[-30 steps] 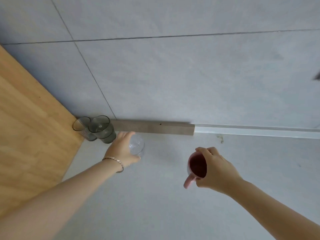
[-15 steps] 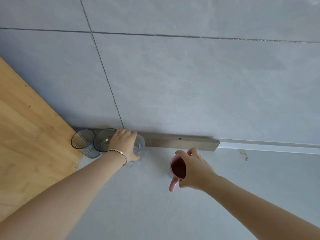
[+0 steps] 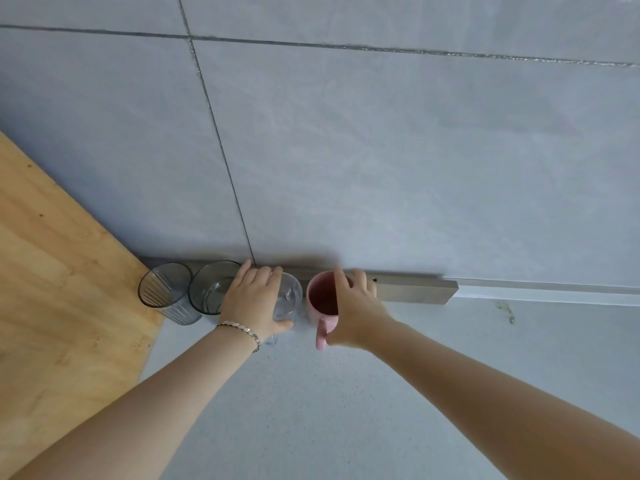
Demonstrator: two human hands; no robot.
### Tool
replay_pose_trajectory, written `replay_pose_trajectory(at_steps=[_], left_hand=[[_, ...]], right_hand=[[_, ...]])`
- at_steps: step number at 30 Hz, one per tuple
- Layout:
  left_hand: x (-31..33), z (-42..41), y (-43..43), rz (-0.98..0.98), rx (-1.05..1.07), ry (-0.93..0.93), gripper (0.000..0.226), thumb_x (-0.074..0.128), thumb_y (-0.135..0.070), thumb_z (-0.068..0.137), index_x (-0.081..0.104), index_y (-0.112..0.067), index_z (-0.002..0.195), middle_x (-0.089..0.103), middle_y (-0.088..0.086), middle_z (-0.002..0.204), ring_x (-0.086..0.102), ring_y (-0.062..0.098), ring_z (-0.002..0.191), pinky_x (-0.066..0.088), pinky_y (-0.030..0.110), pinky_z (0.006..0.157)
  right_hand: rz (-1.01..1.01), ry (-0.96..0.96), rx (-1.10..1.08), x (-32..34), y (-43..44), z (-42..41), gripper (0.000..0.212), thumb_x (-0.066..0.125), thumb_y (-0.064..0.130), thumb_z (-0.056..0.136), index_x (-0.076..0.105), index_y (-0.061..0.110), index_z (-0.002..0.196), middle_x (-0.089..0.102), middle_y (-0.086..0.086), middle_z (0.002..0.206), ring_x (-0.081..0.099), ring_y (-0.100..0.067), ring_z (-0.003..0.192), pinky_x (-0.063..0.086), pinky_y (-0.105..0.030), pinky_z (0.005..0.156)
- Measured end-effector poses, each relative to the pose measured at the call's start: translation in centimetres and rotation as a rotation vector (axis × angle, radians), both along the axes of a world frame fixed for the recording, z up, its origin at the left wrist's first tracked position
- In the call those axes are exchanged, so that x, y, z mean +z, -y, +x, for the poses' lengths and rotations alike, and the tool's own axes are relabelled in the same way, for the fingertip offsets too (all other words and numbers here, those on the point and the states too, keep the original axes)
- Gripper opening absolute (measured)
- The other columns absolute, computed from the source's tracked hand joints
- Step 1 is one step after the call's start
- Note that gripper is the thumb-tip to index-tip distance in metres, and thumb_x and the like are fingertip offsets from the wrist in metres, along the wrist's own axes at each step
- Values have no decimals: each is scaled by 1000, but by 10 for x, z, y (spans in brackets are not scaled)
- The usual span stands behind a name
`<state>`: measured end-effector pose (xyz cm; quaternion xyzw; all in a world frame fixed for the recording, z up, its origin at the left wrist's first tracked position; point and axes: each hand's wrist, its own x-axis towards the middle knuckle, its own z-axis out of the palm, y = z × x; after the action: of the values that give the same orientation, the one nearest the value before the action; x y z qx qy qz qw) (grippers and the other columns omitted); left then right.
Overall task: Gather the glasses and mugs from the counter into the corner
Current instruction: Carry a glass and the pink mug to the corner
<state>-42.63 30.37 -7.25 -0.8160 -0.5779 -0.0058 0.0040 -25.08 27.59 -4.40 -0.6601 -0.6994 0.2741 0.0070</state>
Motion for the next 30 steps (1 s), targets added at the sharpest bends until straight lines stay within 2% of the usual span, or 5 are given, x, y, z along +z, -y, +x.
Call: replay_pose_trajectory(at_steps=[7,14,21,26,30], left_hand=[[6,4,2,-54,10,-47,98,67,-56,70,27,-8,144,47,6,139,40,22,133,5,35,122],[21,12,11,-117,88,-63,102,67,-54,71,19,-5,146,32,10,150,30,25,140,6,37,121],[37,17,63,16,103,190,56,80,-15,65,60,1,115,63,21,114,62,42,103,52,47,88],[47,55,116,-519,74,12,31,47,-30,90,52,-21,119,56,-1,123,56,21,114,46,31,94],[36,112,148,-719,33,41,4,50,-26,87,50,-26,83,57,0,106,56,16,100,42,24,84]], right_hand=[[-103,-262,-273,-11,11,-13,107,73,38,73,1,24,150,30,-12,139,38,-32,128,44,-44,103],[-107,-215,-98,2,1,4,99,67,14,80,0,30,150,17,-8,148,42,-33,128,48,-40,98],[-40,-221,-102,12,30,21,85,53,-4,81,9,19,151,30,-10,146,46,-30,126,46,-35,92],[-237,-83,-11,16,92,70,54,50,12,88,39,19,140,52,-6,135,50,-24,123,45,-36,100],[-325,55,25,25,145,134,47,51,18,91,43,16,137,55,-5,135,46,-22,128,40,-37,103]])
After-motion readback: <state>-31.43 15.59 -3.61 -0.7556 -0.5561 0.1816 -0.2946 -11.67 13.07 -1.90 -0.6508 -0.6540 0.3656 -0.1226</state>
